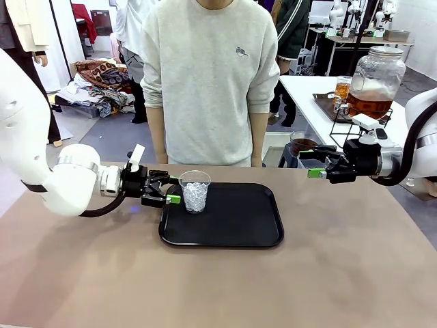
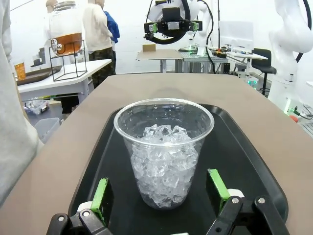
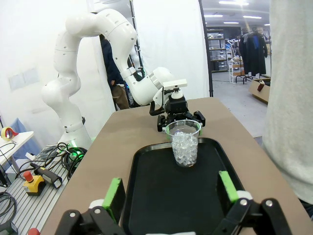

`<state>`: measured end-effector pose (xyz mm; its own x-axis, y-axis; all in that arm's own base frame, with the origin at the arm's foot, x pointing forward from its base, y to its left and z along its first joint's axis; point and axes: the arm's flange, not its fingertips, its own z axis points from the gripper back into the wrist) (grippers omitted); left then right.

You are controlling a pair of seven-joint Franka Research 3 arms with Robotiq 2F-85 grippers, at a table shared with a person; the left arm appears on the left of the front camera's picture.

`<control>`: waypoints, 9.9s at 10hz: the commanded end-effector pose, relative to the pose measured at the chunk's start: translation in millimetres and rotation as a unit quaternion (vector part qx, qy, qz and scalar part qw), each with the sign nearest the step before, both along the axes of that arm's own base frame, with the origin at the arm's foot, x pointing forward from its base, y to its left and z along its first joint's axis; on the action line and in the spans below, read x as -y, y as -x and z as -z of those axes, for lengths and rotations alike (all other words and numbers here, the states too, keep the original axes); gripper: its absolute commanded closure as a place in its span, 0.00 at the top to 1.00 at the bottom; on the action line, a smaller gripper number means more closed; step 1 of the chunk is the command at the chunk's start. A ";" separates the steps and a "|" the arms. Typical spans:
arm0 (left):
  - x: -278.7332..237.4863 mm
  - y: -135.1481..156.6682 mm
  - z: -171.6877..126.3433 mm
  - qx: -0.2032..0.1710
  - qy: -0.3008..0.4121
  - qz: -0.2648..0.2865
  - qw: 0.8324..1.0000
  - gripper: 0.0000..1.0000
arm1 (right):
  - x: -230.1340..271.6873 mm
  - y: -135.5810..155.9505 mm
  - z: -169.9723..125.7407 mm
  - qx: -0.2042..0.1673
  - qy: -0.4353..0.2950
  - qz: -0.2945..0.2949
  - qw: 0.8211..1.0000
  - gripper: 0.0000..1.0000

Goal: Pour the drink into the iced cup.
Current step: Pick up the iced cup indicated by the human and present it to them, then open the gripper to release the iced cup you were holding.

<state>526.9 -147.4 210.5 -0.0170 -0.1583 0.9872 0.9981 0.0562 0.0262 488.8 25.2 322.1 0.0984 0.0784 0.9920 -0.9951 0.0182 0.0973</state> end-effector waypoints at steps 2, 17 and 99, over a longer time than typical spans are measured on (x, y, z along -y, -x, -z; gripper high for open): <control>11.8 -3.1 3.0 0.020 0.000 -0.001 1.000 1.00 | -1.3 -1.2 -3.0 0.002 0.001 -0.001 1.000 1.00; 44.2 -16.7 5.0 -0.006 0.004 0.011 1.000 1.00 | -1.3 -1.2 -3.0 0.002 0.001 -0.001 1.000 1.00; 15.2 3.2 -110.5 0.005 0.047 -0.014 0.999 1.00 | -1.3 -1.2 -3.0 0.002 0.001 -0.001 1.000 1.00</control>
